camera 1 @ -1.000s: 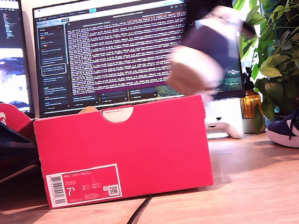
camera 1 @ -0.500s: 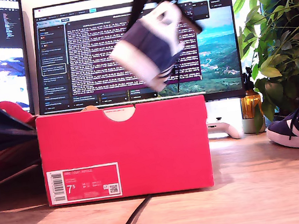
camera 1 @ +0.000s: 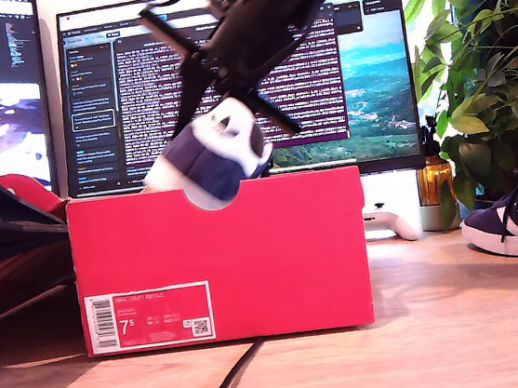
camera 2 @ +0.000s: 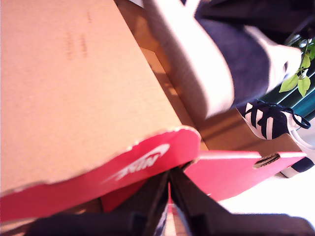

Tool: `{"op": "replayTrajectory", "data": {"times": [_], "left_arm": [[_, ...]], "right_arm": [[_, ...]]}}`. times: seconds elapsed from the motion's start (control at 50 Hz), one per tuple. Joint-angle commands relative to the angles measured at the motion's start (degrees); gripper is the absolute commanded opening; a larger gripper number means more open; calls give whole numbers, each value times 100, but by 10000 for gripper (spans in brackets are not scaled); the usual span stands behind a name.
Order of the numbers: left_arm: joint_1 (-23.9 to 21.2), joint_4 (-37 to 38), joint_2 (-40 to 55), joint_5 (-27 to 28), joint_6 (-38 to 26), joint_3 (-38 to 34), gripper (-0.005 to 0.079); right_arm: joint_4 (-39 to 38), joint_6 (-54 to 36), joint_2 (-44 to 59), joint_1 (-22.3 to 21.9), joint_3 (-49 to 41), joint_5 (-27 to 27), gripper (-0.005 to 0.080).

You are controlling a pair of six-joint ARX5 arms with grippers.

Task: Pack the blue shoes by picking the first shoe and placing it inside the red shoebox, left side, then picking and rotating the second shoe and placing it in the shoebox

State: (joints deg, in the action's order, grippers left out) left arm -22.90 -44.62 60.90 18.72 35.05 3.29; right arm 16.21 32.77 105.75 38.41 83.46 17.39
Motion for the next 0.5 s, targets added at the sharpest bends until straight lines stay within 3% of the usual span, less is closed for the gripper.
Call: {"op": "replayTrajectory", "data": {"times": [0.0, 0.48], "left_arm": [[-15, -79, 26, 44, 13, -111, -20], [-15, -68, 26, 79, 9, -111, -20]], "right_arm": [[-232, 28, 127, 52, 142, -20, -13], [-531, 337, 623, 190, 142, -164, -13]]}}
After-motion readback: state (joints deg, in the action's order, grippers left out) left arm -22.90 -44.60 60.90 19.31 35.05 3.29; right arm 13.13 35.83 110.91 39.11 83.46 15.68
